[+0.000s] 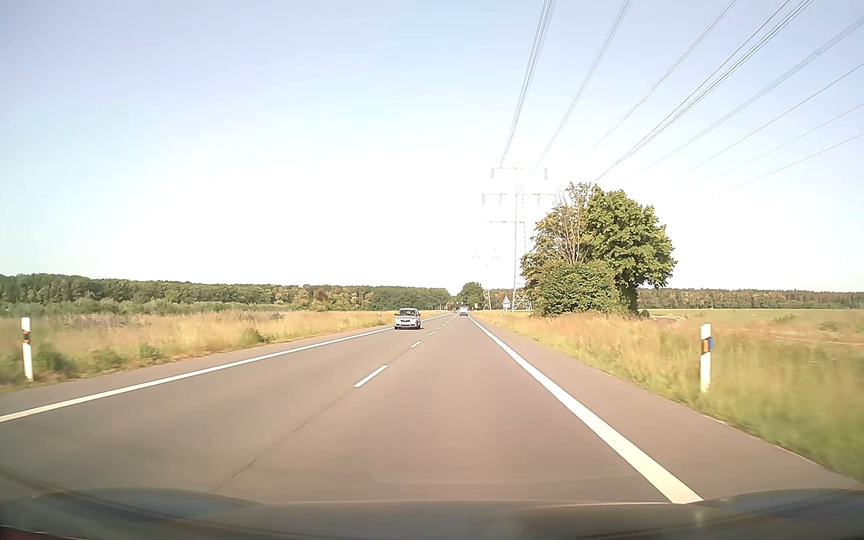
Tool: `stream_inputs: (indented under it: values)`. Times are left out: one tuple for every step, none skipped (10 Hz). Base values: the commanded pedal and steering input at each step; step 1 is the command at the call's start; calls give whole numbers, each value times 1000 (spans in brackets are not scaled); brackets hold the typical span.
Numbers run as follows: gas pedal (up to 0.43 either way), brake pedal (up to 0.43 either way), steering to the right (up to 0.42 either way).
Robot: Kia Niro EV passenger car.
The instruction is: Follow the waypoints while adhering to traffic rules and regulations
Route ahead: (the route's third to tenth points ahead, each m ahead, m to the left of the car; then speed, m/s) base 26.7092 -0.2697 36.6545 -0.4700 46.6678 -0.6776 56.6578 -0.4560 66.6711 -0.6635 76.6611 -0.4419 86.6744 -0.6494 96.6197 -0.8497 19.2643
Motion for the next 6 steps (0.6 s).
stream_inputs:
  values:
    - [157, 30, 2]
    - [157, 30, 2]
    - [157, 30, 1]
    - [157, 30, 1]
    - [157, 30, 1]
    - [157, 30, 1]
